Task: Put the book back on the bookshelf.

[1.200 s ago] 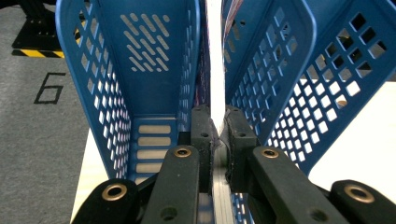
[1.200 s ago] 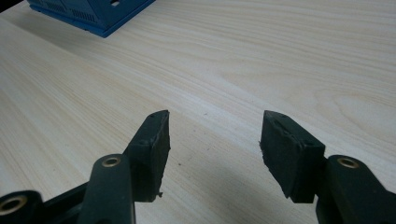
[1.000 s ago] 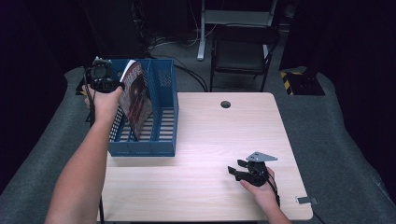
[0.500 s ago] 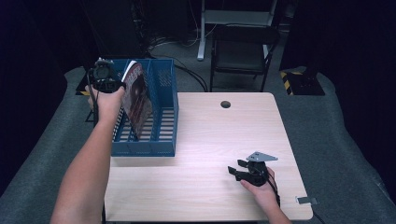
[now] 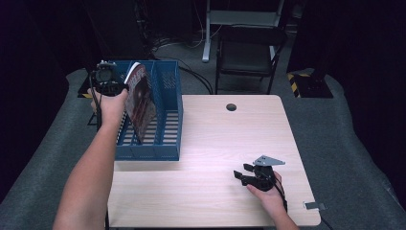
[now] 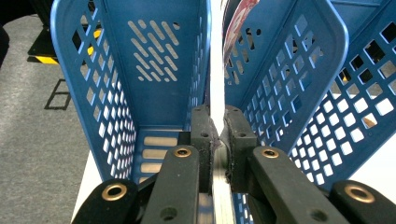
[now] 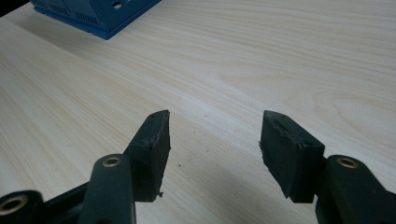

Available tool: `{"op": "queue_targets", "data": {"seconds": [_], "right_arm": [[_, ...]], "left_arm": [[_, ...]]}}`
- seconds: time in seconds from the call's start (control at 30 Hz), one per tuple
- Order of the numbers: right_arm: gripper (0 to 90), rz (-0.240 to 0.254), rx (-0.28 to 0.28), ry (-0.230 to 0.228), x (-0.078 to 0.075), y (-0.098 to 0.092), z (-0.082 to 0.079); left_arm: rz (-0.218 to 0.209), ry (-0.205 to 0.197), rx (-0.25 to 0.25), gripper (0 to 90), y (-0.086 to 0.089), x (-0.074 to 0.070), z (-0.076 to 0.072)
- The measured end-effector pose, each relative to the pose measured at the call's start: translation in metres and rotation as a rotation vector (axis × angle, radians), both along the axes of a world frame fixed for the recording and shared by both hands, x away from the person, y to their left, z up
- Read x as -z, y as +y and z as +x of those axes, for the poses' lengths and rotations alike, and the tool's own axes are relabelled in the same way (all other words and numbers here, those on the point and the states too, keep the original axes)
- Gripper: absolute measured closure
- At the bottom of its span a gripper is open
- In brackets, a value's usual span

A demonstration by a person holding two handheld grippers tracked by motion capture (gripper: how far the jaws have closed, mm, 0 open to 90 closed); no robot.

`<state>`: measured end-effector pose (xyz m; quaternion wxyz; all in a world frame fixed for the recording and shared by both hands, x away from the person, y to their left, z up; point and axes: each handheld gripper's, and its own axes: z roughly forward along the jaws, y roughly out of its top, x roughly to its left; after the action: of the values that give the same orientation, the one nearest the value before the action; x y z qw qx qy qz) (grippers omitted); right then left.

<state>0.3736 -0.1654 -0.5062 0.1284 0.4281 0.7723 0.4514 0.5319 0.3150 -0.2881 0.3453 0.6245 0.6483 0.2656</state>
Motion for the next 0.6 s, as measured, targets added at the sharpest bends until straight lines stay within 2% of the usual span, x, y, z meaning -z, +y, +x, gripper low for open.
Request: {"op": "queue_targets", "data": {"seconds": [0.1,0.33,0.47,0.6], "right_arm": [[42.6,-0.007,0.001,-0.011,0.0002,0.0003,0.0005],[42.5,-0.005,-0.002,-0.007,-0.0002,0.0002,0.0004],[42.5,0.003,0.0,-0.002,-0.0005,0.0008,-0.0003],[42.5,-0.008,-0.003,-0.003,-0.0001,0.001,0.0002]], "left_arm": [[0.003,-0.007,0.002,84.3,-0.0008,0.0005,0.0006],[-0.016,-0.011,0.004,82.9,-0.0001,0.0011,0.0001],[-0.033,-0.007,0.015,76.8,-0.0018,0.0016,-0.0002],[-0.017,-0.005,0.018,70.0,-0.0022,0.0026,-0.0001]]}}
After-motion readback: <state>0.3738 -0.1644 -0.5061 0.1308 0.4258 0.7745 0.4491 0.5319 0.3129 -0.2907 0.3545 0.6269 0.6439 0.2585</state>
